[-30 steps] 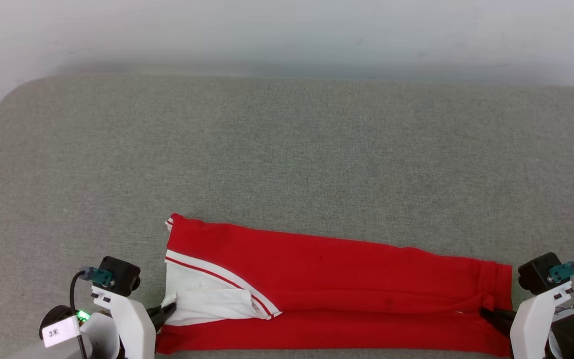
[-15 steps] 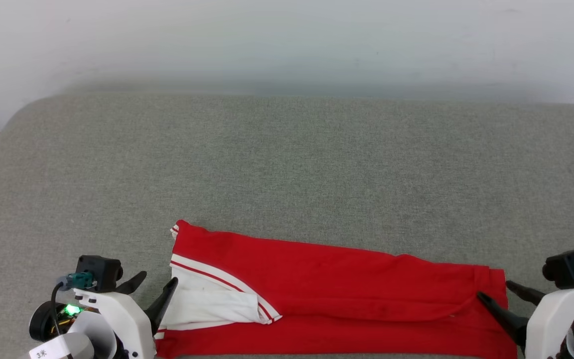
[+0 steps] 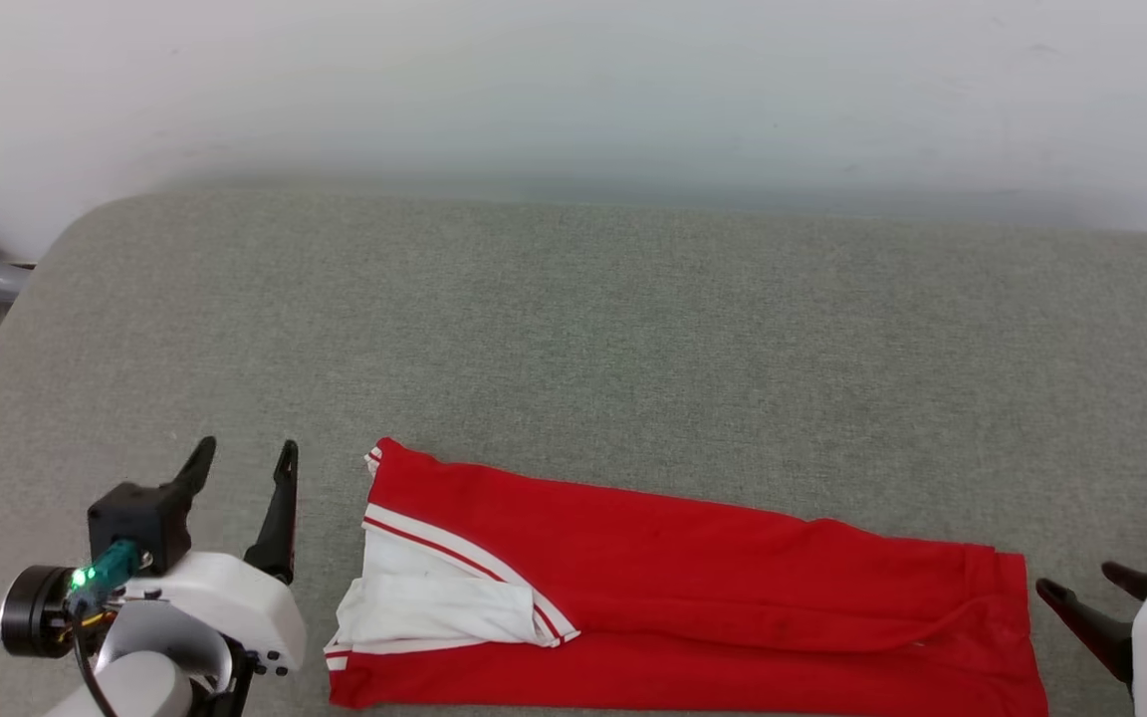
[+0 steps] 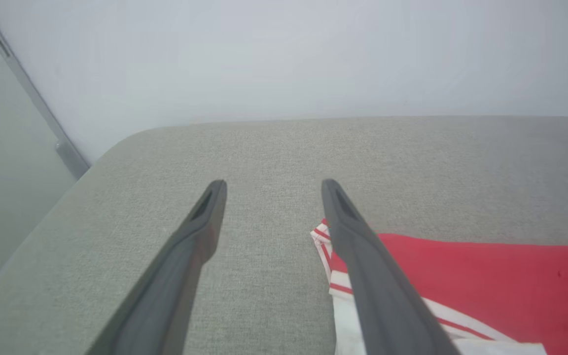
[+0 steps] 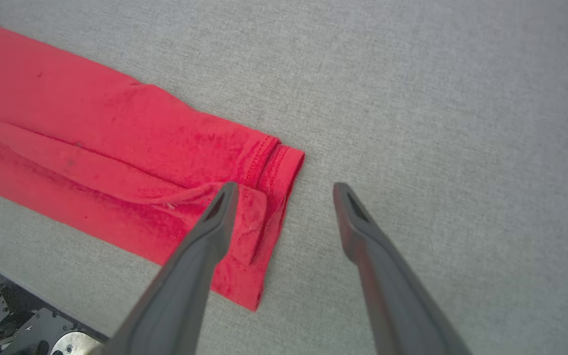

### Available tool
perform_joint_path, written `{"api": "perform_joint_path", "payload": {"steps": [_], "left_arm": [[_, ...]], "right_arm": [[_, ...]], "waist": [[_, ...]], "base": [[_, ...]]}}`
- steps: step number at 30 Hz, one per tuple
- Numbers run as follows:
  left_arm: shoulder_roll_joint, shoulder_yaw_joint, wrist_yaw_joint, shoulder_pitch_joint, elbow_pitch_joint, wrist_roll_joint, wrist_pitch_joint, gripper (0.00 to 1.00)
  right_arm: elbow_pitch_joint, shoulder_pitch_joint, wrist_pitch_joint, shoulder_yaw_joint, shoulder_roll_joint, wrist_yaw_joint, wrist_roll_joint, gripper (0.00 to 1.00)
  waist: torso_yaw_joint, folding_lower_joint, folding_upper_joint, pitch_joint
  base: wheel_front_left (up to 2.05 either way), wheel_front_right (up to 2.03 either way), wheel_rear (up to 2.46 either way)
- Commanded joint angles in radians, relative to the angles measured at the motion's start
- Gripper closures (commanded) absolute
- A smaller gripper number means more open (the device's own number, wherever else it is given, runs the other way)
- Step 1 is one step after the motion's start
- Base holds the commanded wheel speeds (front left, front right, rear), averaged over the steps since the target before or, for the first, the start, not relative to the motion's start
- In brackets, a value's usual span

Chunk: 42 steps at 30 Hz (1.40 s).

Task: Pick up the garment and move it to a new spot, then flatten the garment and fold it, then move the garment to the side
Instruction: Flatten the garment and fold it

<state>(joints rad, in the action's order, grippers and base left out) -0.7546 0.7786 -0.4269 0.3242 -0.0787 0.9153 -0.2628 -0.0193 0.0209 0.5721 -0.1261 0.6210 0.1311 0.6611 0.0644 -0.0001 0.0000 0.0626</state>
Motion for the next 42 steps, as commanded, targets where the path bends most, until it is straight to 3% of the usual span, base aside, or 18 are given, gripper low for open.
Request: {"api": "perform_joint_path", "payload": {"steps": [1,5,13,24,33,35,42], "left_arm": [[0.018,-0.045,-0.013,-0.037,0.015,-0.043,-0.002,0.00],[0.082,-0.186,-0.041,-0.134,0.057,-0.182,-0.002,0.00],[0.245,-0.423,-0.022,-0.277,0.120,-0.428,-0.002,0.00],[0.474,-0.650,0.069,-0.409,0.176,-0.649,-0.002,0.00],[0.597,-0.739,0.179,-0.437,0.173,-0.780,-0.003,0.00],[0.613,-0.754,0.200,-0.436,0.167,-0.796,-0.003,0.00],[0.641,-0.784,0.251,-0.447,0.161,-0.855,-0.003,0.00]], "right_arm": [[-0.004,-0.009,0.024,0.008,0.005,-0.001,0.011,0.00],[-0.028,-0.010,0.103,0.011,0.004,-0.001,0.022,0.00],[-0.078,0.028,0.154,0.014,-0.046,-0.001,0.014,0.00],[-0.179,0.034,0.161,-0.029,-0.104,-0.001,0.005,0.00],[-0.266,0.025,0.128,-0.103,-0.134,0.000,0.020,0.00],[-0.274,0.031,0.106,-0.112,-0.133,0.001,0.027,1.00],[-0.296,0.048,0.051,-0.096,-0.088,-0.001,0.067,1.00]], "waist": [[0.006,0.0001,0.0000,0.002],[0.020,0.0001,0.0000,0.012],[0.053,0.0001,0.0000,0.038],[0.083,0.0001,0.0000,0.066],[0.094,0.0001,0.0000,0.077],[0.093,0.0001,0.0000,0.076],[0.081,0.0001,0.0000,0.062]], "base": [[0.00,0.00,0.00],[0.00,0.00,0.00],[0.00,0.00,0.00],[0.00,0.00,0.00],[0.00,0.00,0.00],[0.00,0.00,0.00],[0.00,0.00,0.00]]}}
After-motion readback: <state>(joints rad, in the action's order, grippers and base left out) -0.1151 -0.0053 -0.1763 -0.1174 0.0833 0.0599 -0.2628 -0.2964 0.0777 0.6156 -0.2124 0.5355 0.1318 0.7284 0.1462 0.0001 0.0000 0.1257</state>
